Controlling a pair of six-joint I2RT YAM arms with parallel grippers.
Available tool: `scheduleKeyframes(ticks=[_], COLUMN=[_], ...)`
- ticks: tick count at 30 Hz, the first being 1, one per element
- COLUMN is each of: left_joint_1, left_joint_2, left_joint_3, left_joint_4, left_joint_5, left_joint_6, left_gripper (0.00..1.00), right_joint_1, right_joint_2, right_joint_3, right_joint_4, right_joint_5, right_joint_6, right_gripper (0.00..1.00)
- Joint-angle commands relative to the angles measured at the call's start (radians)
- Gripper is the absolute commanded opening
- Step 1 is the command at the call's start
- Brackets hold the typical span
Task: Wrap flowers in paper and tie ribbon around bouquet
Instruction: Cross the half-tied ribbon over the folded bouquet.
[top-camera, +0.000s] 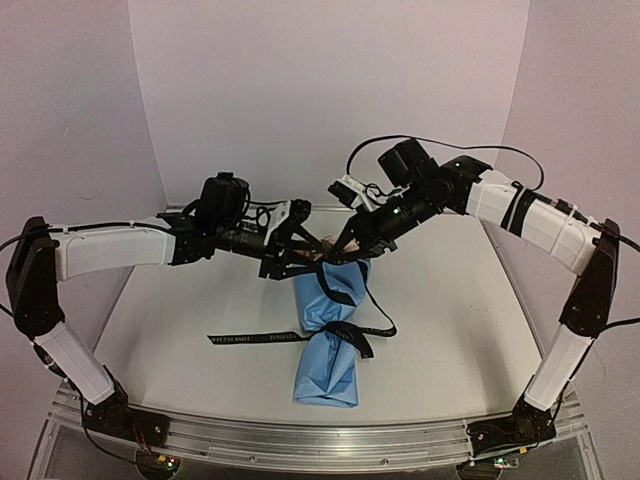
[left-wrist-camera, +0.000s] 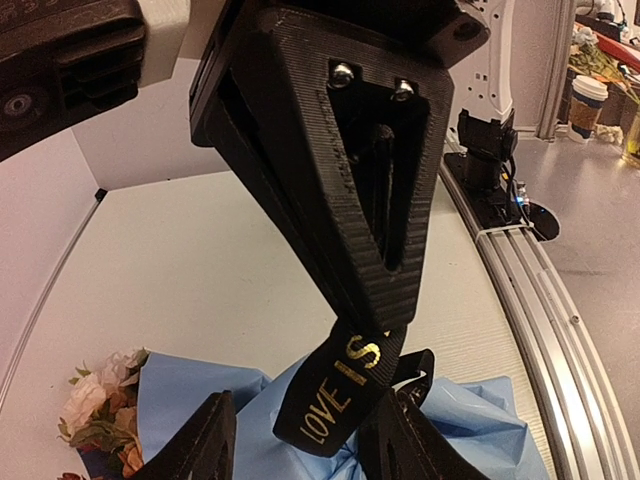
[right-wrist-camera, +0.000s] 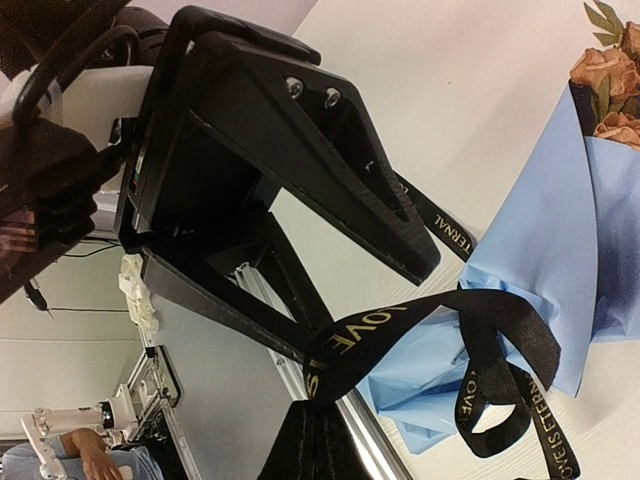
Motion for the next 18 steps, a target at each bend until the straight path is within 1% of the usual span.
scheduleKeyframes(ticks=[1,3,5,7,8,9,10,11,12,13,14,15,18], left_joint_1=[-0.022,-0.026,-0.026,-0.026,-0.026,-0.026,-0.026,-0.026,-0.025,-0.024,-0.023,-0.018,-0.004], left_joint_2=[0.016,0.020,0.023,0.038,0.043,0.047,0.050,0.053,0.054,0.057,0.063,0.072,0.103], left_joint_3=[0.049,0.049,0.038,0.045,0.049,0.052,0.051,0.051,0.052,0.057,0.066,0.085,0.152], left_joint_4=[-0.008,0.002,0.045,0.065,0.074,0.084,0.097,0.110,0.111,0.110,0.097,0.068,-0.049], left_joint_5=[0.005,-0.002,-0.008,-0.011,-0.022,-0.032,-0.052,-0.082,-0.110,-0.150,-0.192,-0.220,-0.302], left_joint_6=[0.016,0.005,-0.028,-0.065,-0.094,-0.113,-0.148,-0.198,-0.241,-0.291,-0.338,-0.394,-0.524], left_gripper=[0.50,0.46,0.39,0.20,0.13,0.08,0.02,0.00,0.00,0.00,0.00,0.00,0.00], right_joint_1=[0.004,0.004,0.005,0.005,0.006,0.006,0.006,0.006,0.006,0.007,0.009,0.012,0.034], right_joint_2=[0.011,0.015,0.018,0.017,0.014,0.009,0.001,-0.008,-0.025,-0.058,-0.091,-0.125,-0.241], right_joint_3=[0.041,0.044,0.042,0.031,0.025,0.015,0.004,-0.011,-0.026,-0.063,-0.102,-0.149,-0.337], right_joint_4=[-0.005,-0.005,-0.005,-0.006,-0.006,-0.006,-0.005,-0.006,-0.006,-0.006,-0.003,0.007,0.065], right_joint_5=[0.011,0.009,0.015,0.030,0.049,0.062,0.084,0.121,0.147,0.181,0.240,0.280,0.409], right_joint_6=[-0.021,-0.019,-0.017,-0.016,-0.015,-0.014,-0.012,-0.007,-0.003,-0.004,-0.006,-0.007,-0.004], right_gripper=[0.00,0.00,0.00,0.00,0.00,0.02,0.10,0.20,0.26,0.36,0.43,0.48,0.56])
